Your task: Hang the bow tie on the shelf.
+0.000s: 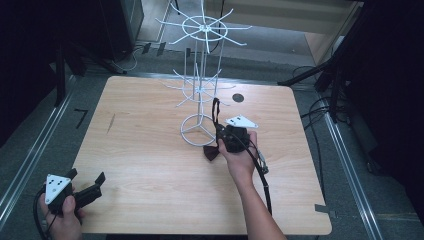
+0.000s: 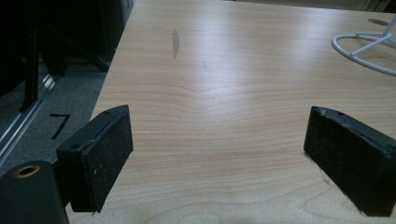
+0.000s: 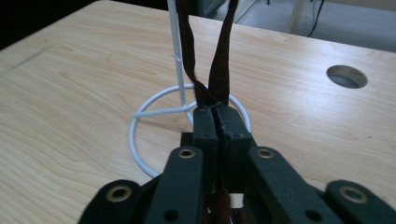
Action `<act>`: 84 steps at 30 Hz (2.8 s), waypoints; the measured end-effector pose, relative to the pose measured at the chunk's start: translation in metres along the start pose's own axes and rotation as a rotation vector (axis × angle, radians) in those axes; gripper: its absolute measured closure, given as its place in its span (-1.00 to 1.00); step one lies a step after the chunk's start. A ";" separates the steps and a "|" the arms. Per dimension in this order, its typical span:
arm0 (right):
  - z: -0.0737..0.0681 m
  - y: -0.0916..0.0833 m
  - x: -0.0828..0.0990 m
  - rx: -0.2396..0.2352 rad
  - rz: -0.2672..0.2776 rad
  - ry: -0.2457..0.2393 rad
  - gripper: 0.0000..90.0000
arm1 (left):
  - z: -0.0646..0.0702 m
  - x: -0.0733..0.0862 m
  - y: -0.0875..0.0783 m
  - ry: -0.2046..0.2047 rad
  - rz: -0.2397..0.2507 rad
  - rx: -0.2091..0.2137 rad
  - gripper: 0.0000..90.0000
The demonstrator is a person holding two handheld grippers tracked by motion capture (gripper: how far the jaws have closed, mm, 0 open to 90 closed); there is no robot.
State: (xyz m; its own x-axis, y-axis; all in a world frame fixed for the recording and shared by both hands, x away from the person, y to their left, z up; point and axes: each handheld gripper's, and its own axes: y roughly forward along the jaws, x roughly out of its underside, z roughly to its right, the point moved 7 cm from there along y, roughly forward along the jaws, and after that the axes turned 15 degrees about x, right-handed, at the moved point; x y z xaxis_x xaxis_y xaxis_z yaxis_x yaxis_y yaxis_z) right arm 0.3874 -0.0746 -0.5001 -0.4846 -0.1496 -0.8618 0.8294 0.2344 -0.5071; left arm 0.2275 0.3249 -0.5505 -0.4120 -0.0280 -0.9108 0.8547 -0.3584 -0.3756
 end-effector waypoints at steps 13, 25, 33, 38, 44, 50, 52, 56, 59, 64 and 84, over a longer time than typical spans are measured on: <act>0.017 -0.032 0.008 -0.057 0.001 0.029 -0.56 | 0.001 0.000 0.000 0.009 0.000 -0.004 -0.81; 0.064 -0.063 0.034 -0.050 0.022 0.092 -0.67 | 0.002 0.000 0.000 0.019 0.000 -0.003 -0.80; 0.089 -0.077 0.058 -0.021 0.010 0.104 -0.67 | 0.002 0.000 0.000 0.018 -0.003 -0.004 -0.80; 0.101 -0.084 0.068 -0.010 0.009 0.120 -0.69 | 0.002 0.000 0.000 0.016 0.002 0.000 -0.80; 0.115 -0.091 0.081 0.009 0.006 0.124 -0.69 | 0.002 0.000 0.000 0.014 0.006 0.001 -0.80; 0.131 -0.098 0.093 0.034 0.004 0.150 -0.69 | 0.001 0.000 -0.001 -0.002 0.011 0.010 -0.80; 0.136 -0.099 0.097 0.044 0.001 0.151 -0.69 | 0.001 0.000 -0.001 0.001 0.009 0.010 -0.80; 0.146 -0.101 0.104 0.065 -0.004 0.160 -0.69 | 0.001 0.000 -0.001 -0.002 0.010 0.011 -0.80; 0.153 -0.103 0.110 0.080 -0.008 0.159 -0.69 | 0.001 0.000 -0.001 0.001 0.010 0.011 -0.80; 0.163 -0.106 0.122 0.100 -0.020 0.166 -0.69 | 0.001 0.000 -0.001 0.001 0.010 0.012 -0.80; 0.204 -0.121 0.159 0.177 -0.040 0.228 -0.68 | 0.001 0.000 -0.001 0.001 0.011 0.011 -0.80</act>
State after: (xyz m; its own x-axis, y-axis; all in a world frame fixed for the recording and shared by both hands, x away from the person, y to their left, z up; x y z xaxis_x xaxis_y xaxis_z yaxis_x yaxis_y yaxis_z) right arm 0.2671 -0.3227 -0.5734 -0.5515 0.0694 -0.8313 0.8341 0.0584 -0.5485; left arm 0.2265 0.3243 -0.5498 -0.4026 -0.0312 -0.9148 0.8556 -0.3680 -0.3640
